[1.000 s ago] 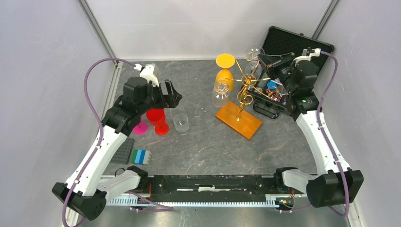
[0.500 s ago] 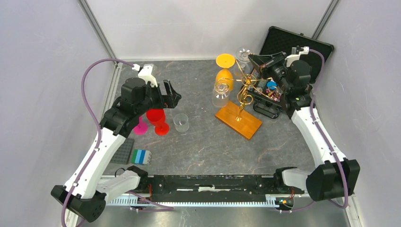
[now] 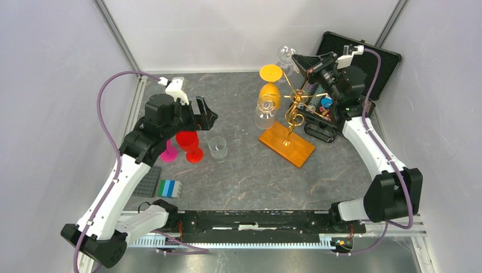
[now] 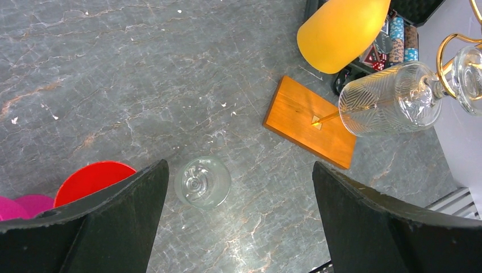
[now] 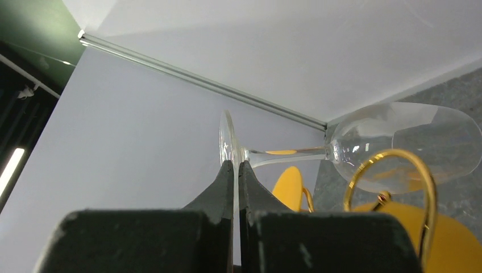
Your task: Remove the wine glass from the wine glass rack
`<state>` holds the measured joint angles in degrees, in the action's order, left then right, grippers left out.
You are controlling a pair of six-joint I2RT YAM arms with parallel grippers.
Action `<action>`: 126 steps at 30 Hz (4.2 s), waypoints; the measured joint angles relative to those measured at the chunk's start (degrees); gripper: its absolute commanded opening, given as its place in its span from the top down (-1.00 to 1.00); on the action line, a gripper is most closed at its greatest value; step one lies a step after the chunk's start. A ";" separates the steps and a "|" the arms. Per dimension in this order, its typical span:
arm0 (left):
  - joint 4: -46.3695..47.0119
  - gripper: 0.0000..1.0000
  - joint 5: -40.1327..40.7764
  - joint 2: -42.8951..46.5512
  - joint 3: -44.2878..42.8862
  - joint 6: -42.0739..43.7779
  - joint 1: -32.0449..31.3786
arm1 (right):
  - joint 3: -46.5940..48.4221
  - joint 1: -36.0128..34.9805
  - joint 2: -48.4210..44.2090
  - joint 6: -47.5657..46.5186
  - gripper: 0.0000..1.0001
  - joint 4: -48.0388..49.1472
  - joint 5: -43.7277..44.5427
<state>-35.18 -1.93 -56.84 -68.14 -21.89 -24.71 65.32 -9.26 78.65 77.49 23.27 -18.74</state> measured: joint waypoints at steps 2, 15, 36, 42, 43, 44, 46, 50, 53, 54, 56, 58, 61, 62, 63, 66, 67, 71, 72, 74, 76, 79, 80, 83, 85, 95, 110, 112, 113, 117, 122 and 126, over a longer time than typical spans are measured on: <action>0.00 -1.00 -0.20 0.02 0.00 -0.15 0.04 | 1.27 -0.02 1.11 -0.35 1.00 1.97 -0.46; 0.07 -0.74 -6.78 -0.07 -0.44 -3.54 0.76 | 6.54 -3.17 2.93 2.08 1.00 18.32 -4.72; 31.45 0.14 -34.86 -4.24 -2.36 -34.21 4.22 | 6.93 -15.61 -5.14 5.29 1.00 23.04 -4.90; 40.35 -0.71 -37.09 -5.49 -2.21 -40.17 5.75 | 2.29 -17.49 -10.01 8.66 1.00 25.77 -4.66; 41.66 -0.76 -37.29 -5.77 -2.16 -40.92 5.99 | 1.44 -17.84 -10.51 9.20 1.00 26.08 -4.63; 43.06 -0.79 -37.42 -6.08 -2.14 -41.77 6.23 | 0.59 -18.21 -10.93 9.57 1.00 26.43 -4.63; 45.24 -0.84 -37.55 -6.51 -2.10 -43.04 6.73 | -0.42 -18.88 -11.34 9.94 1.00 26.71 -4.68; 47.78 -0.94 -37.42 -6.75 -2.01 -44.28 7.89 | -1.60 -19.69 -12.39 10.29 1.00 26.80 -4.68; 48.17 -0.99 -37.24 -6.75 -2.01 -44.30 8.39 | -1.81 -20.00 -13.79 10.62 1.00 26.91 -4.66; 48.28 -1.00 -37.27 -6.75 -2.01 -44.30 8.52 | -1.84 -20.09 -14.23 10.86 1.00 27.06 -4.68; 49.24 -1.00 -37.42 -6.82 -2.01 -44.46 8.52 | -2.08 -20.39 -14.99 11.65 1.00 27.78 -4.57; 50.93 -1.00 -38.10 -7.08 -2.01 -44.85 8.52 | -2.54 -20.92 -15.52 12.66 1.00 28.83 -4.55; 54.64 -0.96 -40.17 -8.13 -2.05 -46.36 8.52 | -3.45 -22.03 -15.78 13.88 1.00 29.86 -4.46; 56.04 -0.91 -40.70 -8.59 -2.05 -47.12 8.52 | -3.72 -22.36 -15.80 14.23 1.00 29.90 -4.42; 57.31 -0.84 -41.27 -9.01 -2.05 -47.93 8.52 | -4.11 -22.84 -15.82 14.47 1.00 29.90 -4.24; 62.47 -0.64 -43.23 -10.19 -1.97 -51.30 8.52 | -5.11 -23.78 -15.82 15.15 1.00 29.88 -3.78; 64.17 -0.56 -43.71 -10.29 -1.81 -52.54 8.52 | -5.42 -24.02 -15.85 15.30 1.00 29.90 -3.56; 70.49 -0.34 -45.24 -10.05 -0.68 -56.72 8.59 | -7.23 -24.52 -16.04 16.35 1.00 31.30 -2.12; 71.91 -0.32 -45.27 -9.90 -0.09 -58.05 8.63 | -7.69 -24.61 -16.17 16.79 1.00 31.93 -1.70; 75.01 -0.20 -45.44 -9.42 1.75 -61.11 8.72 | -9.25 -24.90 -16.81 17.53 1.00 33.73 -0.63; 77.72 -0.08 -45.68 -8.83 3.65 -63.98 8.72 | -11.67 -25.07 -17.68 18.80 1.00 35.78 0.68; 80.78 0.10 -46.07 -8.37 5.68 -67.91 8.74 | -14.88 -25.27 -18.34 20.83 1.00 39.01 2.34; 81.26 0.15 -46.21 -8.37 5.86 -68.76 8.74 | -15.67 -25.24 -18.40 21.44 1.00 39.89 2.78; 83.36 0.24 -46.31 -8.37 5.99 -71.78 8.83 | -18.23 -25.27 -18.58 23.47 1.00 43.08 4.46; 85.77 0.27 -46.49 -8.37 5.99 -74.34 8.83 | -19.87 -25.27 -18.69 24.63 1.00 44.92 5.38; 97.96 0.35 -49.88 -9.40 5.97 -86.75 8.85 | -23.04 -25.77 -16.90 29.70 1.00 52.13 7.48; 93.35 0.70 -55.91 -8.46 4.63 -84.48 8.90 | -23.04 -27.23 -14.91 31.65 1.00 54.62 8.52; 92.63 0.78 -56.76 -8.17 4.22 -83.62 8.90 | -23.04 -27.41 -14.67 31.78 1.00 54.75 8.52; 92.30 0.83 -57.09 -8.11 4.00 -83.23 8.90 | -23.04 -27.45 -14.56 31.78 1.00 54.80 8.52; 91.27 0.96 -58.77 -7.91 3.10 -81.55 8.90 | -23.04 -27.74 -14.19 32.00 1.00 55.04 8.50; 87.41 0.95 -60.41 -6.54 1.64 -76.87 8.90 | -23.04 -28.09 -14.05 32.00 0.99 55.15 8.39; 84.59 0.96 -60.74 -5.07 1.33 -73.29 8.87 | -23.04 -28.24 -14.03 32.00 1.00 55.15 8.22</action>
<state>49.41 -62.67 -61.91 -66.81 -95.18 -15.84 42.28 -37.50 64.62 109.49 78.41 -10.52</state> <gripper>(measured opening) 0.229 0.014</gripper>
